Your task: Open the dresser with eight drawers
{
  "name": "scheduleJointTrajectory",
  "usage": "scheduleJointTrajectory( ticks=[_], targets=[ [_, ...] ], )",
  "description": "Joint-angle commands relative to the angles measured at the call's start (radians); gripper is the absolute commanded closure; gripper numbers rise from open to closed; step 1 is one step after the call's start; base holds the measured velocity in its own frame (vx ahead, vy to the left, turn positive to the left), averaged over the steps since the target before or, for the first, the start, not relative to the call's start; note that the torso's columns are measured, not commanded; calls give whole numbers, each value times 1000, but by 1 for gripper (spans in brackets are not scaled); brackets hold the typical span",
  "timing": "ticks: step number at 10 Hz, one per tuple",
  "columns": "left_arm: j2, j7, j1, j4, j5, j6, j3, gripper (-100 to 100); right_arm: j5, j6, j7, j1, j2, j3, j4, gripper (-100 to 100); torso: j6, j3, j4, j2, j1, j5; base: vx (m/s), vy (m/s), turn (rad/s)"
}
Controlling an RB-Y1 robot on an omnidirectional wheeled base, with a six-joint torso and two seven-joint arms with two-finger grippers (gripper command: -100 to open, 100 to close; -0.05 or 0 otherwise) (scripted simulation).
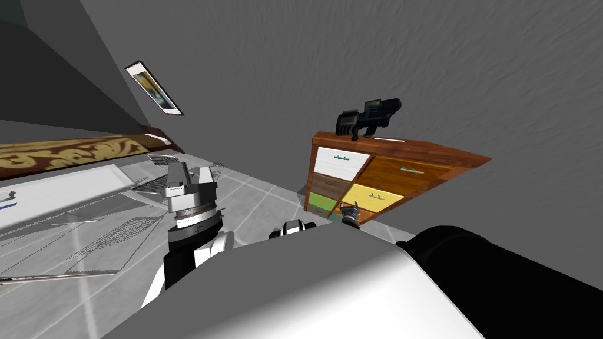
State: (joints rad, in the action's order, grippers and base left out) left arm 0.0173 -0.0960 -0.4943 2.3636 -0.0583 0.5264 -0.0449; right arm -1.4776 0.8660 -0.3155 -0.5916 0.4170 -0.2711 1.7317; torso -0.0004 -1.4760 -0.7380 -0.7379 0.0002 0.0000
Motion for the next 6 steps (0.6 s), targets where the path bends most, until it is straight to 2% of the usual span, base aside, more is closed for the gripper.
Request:
scheduleJointTrajectory(
  ticks=[1, 2, 3, 4, 5, 6],
  targets=[
    [0, 0, 0, 0, 0, 0, 0, 0, -65, 75, -26, 1, 13, -20, -30, -100, 1, 0, 0, 0, 0, 0, 43, 3, 206],
    [0, 0, 0, 0, 0, 0, 0, 0, -65, 90, -26, 1, 13, -20, -30, -100, 0, 0, 0, 0, 0, 0, 34, -1, 91],
    [0, 0, 0, 0, 0, 0, 0, 0, -103, 125, -41, 0, 22, -33, -46, -100, 1, 0, 0, -1, 0, 0, 30, 2, 181],
    [0, 0, 0, 0, 0, 0, 0, 0, -103, 135, -41, 0, 22, -33, -46, -100, 0, 0, 0, 0, 0, 0, 26, 3, 105],
    [0, 0, 0, 0, 0, 0, 0, 0, -138, 172, -54, -2, 30, -46, -62, -100, 1, 0, 0, -1, 0, 0, 25, 4, 186],
    [0, 0, 0, 0, 0, 0, 0, 0, -138, 177, -54, -2, 30, -46, -62, -100, 0, 0, 0, 0, 0, 0, 22, 3, 97]
  ],
)
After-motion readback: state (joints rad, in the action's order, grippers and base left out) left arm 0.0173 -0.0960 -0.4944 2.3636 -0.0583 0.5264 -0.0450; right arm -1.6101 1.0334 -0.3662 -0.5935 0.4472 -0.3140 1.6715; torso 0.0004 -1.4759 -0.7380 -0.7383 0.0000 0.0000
